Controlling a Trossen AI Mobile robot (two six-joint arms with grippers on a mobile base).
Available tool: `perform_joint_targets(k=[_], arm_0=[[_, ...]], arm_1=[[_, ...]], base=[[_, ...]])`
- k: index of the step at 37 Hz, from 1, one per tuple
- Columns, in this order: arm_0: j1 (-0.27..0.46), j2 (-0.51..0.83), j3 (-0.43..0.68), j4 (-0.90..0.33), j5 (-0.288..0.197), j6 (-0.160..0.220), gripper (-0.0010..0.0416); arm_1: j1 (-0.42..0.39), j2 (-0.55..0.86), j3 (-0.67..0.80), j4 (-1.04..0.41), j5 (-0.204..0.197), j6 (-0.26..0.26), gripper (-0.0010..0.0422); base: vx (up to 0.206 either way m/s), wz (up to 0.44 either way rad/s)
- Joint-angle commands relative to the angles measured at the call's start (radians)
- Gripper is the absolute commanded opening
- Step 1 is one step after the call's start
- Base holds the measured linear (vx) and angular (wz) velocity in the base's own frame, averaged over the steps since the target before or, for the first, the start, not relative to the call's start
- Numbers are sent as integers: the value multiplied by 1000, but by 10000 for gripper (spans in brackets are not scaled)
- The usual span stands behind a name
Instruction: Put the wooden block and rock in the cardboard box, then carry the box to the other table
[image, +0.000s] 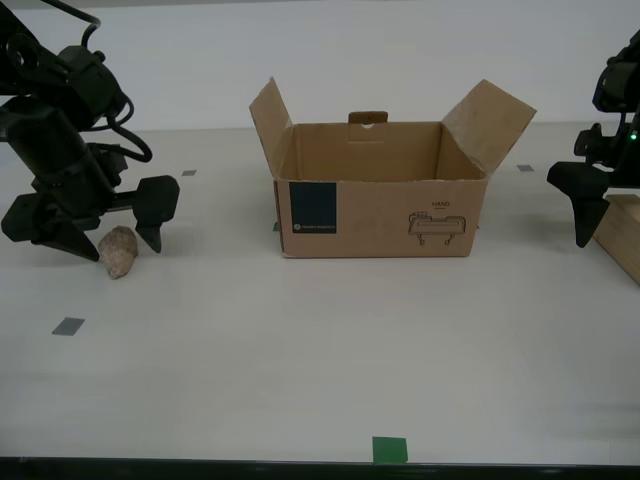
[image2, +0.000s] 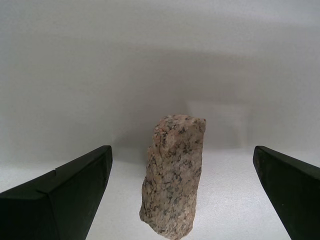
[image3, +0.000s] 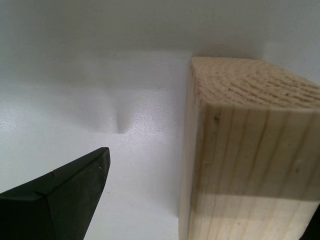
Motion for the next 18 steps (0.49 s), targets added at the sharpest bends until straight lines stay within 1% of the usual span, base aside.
perform_joint_targets(k=[1, 9, 14, 18], arm_0=[[1, 0, 0, 0, 0, 1, 390], [2, 0, 0, -1, 0, 1, 389], [4, 0, 0, -2, 0, 1, 389], [5, 0, 0, -3, 0, 1, 390]], arm_1=[[-2, 1, 0, -2, 1, -7, 387], [-2, 1, 0, -2, -8, -7, 387], [-2, 1, 0, -3, -27, -7, 387], [-2, 1, 0, -3, -28, -7, 387]], base=[[0, 0], [0, 0], [0, 0], [0, 0]])
